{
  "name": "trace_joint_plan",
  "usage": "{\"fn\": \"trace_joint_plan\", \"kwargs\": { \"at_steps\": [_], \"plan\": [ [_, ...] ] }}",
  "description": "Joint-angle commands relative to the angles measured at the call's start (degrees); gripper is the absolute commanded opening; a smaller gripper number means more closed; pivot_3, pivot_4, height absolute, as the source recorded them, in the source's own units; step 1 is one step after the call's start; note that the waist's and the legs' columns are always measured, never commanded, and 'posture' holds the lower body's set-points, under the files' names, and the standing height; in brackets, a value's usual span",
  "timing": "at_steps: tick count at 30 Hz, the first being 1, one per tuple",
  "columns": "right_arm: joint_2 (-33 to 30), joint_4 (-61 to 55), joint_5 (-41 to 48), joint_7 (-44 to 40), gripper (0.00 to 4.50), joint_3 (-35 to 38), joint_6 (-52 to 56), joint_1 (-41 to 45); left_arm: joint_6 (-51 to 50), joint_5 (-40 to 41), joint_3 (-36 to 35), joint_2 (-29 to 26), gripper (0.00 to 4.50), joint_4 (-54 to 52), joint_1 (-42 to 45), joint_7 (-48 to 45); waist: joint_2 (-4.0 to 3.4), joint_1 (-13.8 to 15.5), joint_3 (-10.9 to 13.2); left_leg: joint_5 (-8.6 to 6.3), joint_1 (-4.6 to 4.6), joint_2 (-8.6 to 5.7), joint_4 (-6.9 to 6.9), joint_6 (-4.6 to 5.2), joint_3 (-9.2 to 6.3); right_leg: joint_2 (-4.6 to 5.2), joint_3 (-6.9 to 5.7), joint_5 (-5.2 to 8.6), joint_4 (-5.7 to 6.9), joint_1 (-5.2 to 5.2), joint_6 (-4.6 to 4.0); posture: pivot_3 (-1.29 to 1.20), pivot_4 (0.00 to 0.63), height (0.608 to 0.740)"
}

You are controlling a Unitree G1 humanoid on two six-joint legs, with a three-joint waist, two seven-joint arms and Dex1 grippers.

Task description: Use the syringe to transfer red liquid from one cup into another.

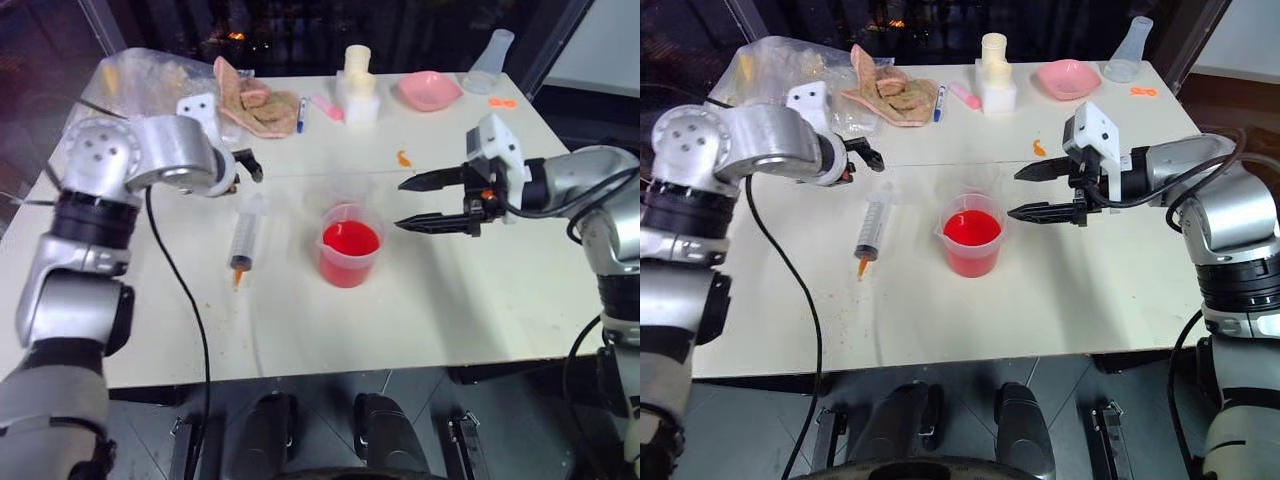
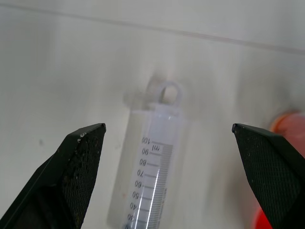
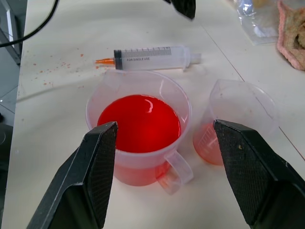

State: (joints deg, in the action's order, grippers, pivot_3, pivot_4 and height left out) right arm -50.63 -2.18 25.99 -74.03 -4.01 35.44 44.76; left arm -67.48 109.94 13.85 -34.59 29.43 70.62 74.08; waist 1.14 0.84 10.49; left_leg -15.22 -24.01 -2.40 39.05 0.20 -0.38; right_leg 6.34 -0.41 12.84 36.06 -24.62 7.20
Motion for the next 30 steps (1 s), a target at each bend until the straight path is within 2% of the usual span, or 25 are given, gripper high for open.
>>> {"fn": "trace_joint_plan", "kwargs": {
  "at_steps": [1, 6, 12, 19, 30],
  "plan": [
    [-0.88, -1.93, 0.78, 0.31, 3.33, 2.0, 0.45, 0.95, -4.31, -2.46, -1.78, 2.38, 4.48, 5.76, 4.89, 3.06, 0.0, -0.05, 0.0, 0.0, -0.01, -0.01, 0.0, 0.0, 0.0, 0.01, 0.0, -0.01, 0.0, 0.0, 0.01, 0.0, 0.15, 0.74],
    [-0.8, -2.35, 0.99, 0.59, 3.33, 2.1, 1.05, 1.03, -9.42, -8.97, -5.02, 6.51, 4.48, 16.02, 9.21, 3.24, 0.01, -0.23, 0.01, 0.01, -0.01, 0.0, -0.01, -0.02, 0.01, -0.02, -0.01, -0.02, 0.0, -0.02, 0.04, 0.0, 0.15, 0.74],
    [-0.77, -2.66, 1.07, 0.75, 3.33, 2.06, 1.55, 0.99, -11.56, -20.12, -10.97, 10.53, 4.48, 23.8, 10.27, 0.86, 0.02, -0.12, 0.01, 0.01, -0.01, -0.02, -0.01, -0.04, 0.02, -0.02, -0.03, -0.03, 0.0, -0.02, 0.06, 0.0, 0.15, 0.74],
    [-0.97, -3.41, 1.28, 0.83, 3.33, 2.21, 2.15, 0.85, -11.6, -36.84, -16.24, 13.71, 4.48, 28.69, 10.16, -10.55, 0.03, -0.13, 0.02, 0.01, -0.02, -0.16, -0.01, -0.05, 0.04, -0.02, -0.05, -0.04, -0.01, -0.02, 0.08, 0.0, 0.15, 0.74],
    [-2.34, -6.25, 2.54, 2.05, 3.33, 3.63, 4.05, -0.99, -4.33, -63.4, -16.57, 17.64, 4.48, 34.96, 10.29, -33.56, 0.06, -0.12, 0.03, 0.01, -0.04, -0.18, -0.01, -0.05, 0.05, 0.01, -0.07, -0.05, -0.03, -0.02, 0.11, 0.0, 0.15, 0.74]
  ]
}}
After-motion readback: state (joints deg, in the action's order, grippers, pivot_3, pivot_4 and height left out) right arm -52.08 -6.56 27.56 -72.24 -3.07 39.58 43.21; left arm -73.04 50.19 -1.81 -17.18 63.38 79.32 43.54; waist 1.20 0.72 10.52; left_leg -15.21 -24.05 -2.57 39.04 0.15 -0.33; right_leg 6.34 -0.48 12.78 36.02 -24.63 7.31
